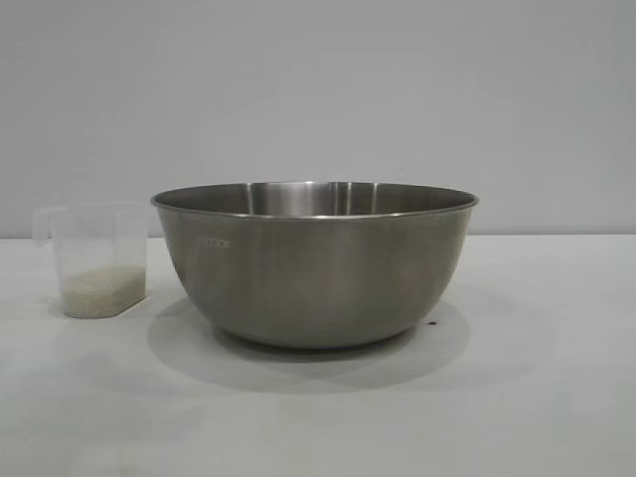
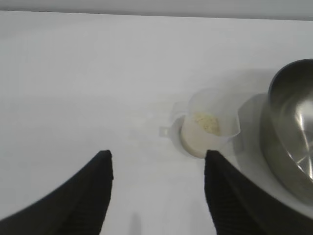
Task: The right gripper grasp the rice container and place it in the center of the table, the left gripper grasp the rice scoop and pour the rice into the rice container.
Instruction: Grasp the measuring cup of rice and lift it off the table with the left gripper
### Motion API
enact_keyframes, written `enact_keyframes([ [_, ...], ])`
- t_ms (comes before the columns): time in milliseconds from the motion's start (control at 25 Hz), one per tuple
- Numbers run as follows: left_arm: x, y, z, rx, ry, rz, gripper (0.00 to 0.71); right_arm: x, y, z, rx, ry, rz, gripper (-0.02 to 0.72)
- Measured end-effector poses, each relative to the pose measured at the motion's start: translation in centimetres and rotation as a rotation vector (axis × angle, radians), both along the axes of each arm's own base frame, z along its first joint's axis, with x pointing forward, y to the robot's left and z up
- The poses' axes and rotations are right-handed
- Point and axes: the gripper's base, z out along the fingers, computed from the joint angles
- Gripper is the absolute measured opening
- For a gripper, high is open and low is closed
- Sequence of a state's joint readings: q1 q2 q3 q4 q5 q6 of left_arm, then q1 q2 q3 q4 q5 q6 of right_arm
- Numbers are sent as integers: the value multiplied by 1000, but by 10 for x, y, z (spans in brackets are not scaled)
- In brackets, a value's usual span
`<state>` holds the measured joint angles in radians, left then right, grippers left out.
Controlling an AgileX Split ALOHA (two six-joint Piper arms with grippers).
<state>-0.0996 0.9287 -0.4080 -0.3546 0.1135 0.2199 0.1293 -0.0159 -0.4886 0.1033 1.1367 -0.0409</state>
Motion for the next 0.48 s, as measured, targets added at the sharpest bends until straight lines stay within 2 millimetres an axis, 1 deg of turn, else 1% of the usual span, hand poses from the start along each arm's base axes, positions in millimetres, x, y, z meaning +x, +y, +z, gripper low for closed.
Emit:
enact_keyframes([
  [80, 6, -6, -4, 9, 1, -25, 353, 0, 0, 0, 0, 0, 0, 554],
  [120, 8, -9, -6, 14, -3, -38, 303, 0, 0, 0, 0, 0, 0, 554],
  [320, 20, -28, -18, 33, -4, -108, 305, 0, 0, 0, 0, 0, 0, 554],
  [480, 21, -28, -34, 49, -45, -84, 305, 0, 0, 0, 0, 0, 0, 554],
])
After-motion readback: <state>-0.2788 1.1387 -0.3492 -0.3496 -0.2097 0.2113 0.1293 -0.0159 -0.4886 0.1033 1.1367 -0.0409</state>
